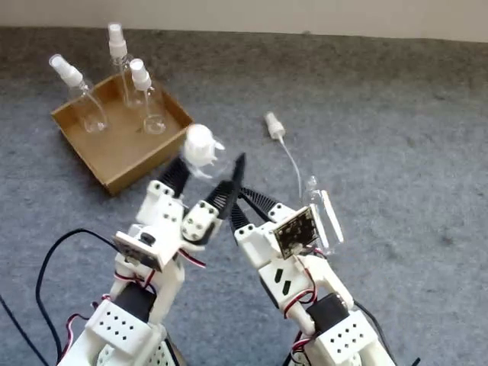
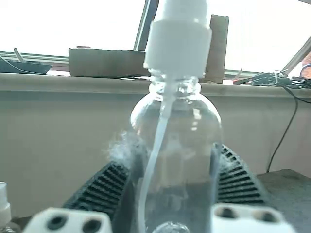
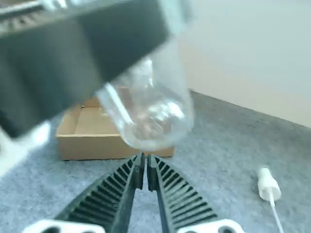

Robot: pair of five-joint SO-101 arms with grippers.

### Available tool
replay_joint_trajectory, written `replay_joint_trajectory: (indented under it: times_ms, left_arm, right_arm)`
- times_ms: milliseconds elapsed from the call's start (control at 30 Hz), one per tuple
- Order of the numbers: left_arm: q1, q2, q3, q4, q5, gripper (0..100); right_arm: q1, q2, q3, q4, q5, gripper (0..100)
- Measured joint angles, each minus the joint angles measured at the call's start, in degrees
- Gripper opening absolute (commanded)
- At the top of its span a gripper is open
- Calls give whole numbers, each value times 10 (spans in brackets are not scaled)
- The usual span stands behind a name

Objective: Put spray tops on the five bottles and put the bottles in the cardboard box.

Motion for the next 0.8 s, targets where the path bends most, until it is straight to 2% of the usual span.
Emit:
replay_joint_trajectory:
  times_ms: [133, 433, 667, 800]
  left_arm:
    - [47, 0, 0, 0, 0, 63]
    - [54, 0, 0, 3, 0, 63]
    - [57, -9, 0, 57, -1, 63]
    - [83, -10, 1, 85, -2, 63]
  right_arm:
    - [-12, 0, 0, -3, 1, 5]
    - [-13, 0, 0, -3, 1, 5]
    - [24, 2, 0, -2, 3, 5]
    - [28, 2, 0, -2, 3, 5]
